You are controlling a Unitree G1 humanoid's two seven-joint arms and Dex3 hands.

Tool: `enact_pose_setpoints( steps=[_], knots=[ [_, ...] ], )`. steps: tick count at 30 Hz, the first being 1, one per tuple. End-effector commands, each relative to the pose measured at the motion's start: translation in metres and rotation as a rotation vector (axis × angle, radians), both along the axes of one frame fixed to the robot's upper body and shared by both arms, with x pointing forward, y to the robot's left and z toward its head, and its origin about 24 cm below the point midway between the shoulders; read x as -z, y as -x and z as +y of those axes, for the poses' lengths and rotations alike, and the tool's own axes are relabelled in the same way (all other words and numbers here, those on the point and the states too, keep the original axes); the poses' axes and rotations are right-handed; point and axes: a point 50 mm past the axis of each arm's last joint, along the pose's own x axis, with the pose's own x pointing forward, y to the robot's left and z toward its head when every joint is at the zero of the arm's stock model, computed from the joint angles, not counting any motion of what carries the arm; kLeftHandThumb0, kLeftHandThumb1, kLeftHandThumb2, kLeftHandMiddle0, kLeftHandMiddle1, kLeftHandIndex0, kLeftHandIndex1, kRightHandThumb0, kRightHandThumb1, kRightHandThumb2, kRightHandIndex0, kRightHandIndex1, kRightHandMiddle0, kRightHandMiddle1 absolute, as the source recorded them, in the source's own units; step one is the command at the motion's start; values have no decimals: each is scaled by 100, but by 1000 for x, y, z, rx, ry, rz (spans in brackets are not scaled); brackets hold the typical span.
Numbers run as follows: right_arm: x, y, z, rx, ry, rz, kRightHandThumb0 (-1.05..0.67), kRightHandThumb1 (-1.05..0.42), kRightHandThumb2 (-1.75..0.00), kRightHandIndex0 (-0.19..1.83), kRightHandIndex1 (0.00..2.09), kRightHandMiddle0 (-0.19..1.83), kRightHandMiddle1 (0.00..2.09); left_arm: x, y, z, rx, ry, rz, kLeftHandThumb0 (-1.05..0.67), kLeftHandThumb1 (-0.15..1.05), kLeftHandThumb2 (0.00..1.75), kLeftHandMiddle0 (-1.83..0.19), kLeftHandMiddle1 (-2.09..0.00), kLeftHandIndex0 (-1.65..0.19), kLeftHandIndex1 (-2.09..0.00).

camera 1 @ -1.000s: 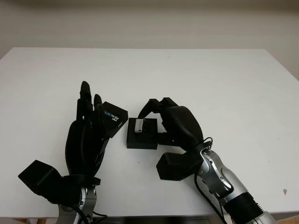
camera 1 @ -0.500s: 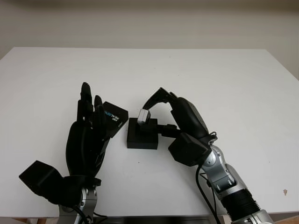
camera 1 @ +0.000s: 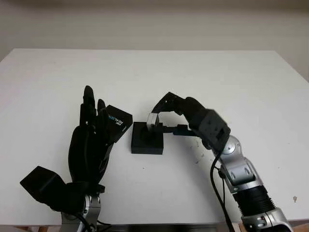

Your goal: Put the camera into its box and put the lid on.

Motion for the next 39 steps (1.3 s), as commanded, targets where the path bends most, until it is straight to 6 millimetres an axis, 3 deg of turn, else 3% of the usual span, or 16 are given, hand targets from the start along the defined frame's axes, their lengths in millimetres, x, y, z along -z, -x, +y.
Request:
enact_pose_setpoints(
  steps=[1, 17, 39],
  knots=[
    [-14, -3, -2, -20, 2, -23, -46, -91, -5, 30, 41, 45, 180, -4, 0, -2, 4, 4, -21, -74, 105, 46, 19, -5, 19, -5],
    [-23, -15, -5, -152, 55, 125, -47, -93, -5, 32, 28, 40, 183, -8, -4, -5, 4, 16, -18, -74, 105, 43, 17, -6, 17, -6],
    [-18, -27, 7, -273, 157, 146, -47, -92, -6, 35, 24, 41, 182, -5, -1, -4, -6, 21, -12, -75, 105, 43, 18, -5, 18, -5]
  ],
)
